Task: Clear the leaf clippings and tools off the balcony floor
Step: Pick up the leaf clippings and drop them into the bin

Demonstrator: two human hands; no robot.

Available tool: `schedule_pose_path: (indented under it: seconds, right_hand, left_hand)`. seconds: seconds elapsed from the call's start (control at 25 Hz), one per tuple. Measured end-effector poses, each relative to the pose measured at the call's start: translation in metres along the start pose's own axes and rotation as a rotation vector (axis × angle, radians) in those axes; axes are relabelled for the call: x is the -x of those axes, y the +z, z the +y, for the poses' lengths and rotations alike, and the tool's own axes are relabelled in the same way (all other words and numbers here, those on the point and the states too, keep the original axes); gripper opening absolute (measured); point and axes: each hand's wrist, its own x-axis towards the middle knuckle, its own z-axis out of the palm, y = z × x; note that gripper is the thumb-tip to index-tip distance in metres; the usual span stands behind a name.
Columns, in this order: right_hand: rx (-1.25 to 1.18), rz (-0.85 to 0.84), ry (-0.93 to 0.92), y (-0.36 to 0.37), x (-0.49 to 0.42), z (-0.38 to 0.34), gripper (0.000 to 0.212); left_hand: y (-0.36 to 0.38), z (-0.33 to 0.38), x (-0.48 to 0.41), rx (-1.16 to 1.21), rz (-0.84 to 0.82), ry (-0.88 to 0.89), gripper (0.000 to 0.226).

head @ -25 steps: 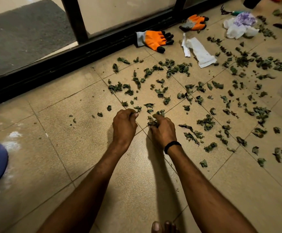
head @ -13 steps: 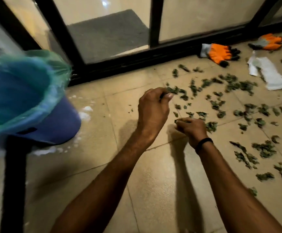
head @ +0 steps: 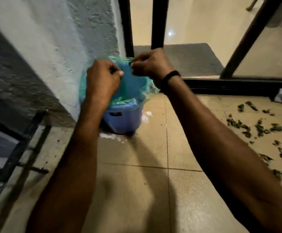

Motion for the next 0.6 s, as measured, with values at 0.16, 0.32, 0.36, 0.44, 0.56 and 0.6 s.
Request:
schedule_pose_path:
  seconds: [0.16, 0.32, 0.36, 0.44, 0.56, 0.6]
  right_hand:
    - [0.135, -0.097, 0.077, 0.025, -0.006, 0.014, 0.039]
    - [-0.186, 0.122, 0.001, -0.014, 0.019, 0.018, 0.018]
    - [-0.251, 0.161, 0.005, -0.035, 0.029, 0.023, 0.014]
    - [-0.325, 0.237, 0.034, -0.079, 0.044, 0.044, 0.012]
    - [-0.257, 0.405, 0.144, -0.146, 0.068, 0.103, 0.006]
    - [-0.199, 0.472, 0.202, -0.167, 0.078, 0.126, 0.004]
  left_hand:
    - [0.007, -0.036, 0.009, -0.088, -0.041, -0.088, 0.052]
    - [0.012, -0.006, 0.025, -0.023, 0.236, 0.04, 0.038]
    - [0.02, 0.015, 0.034, -0.017, 0.264, 0.107, 0.034]
    - [0.044, 0.054, 0.05, 0.027, 0.233, 0.272, 0.029]
    - [0.112, 0.098, 0.073, 0.052, -0.005, 0.482, 0.026]
    - [0.141, 0.109, 0.08, 0.024, -0.102, 0.513, 0.024]
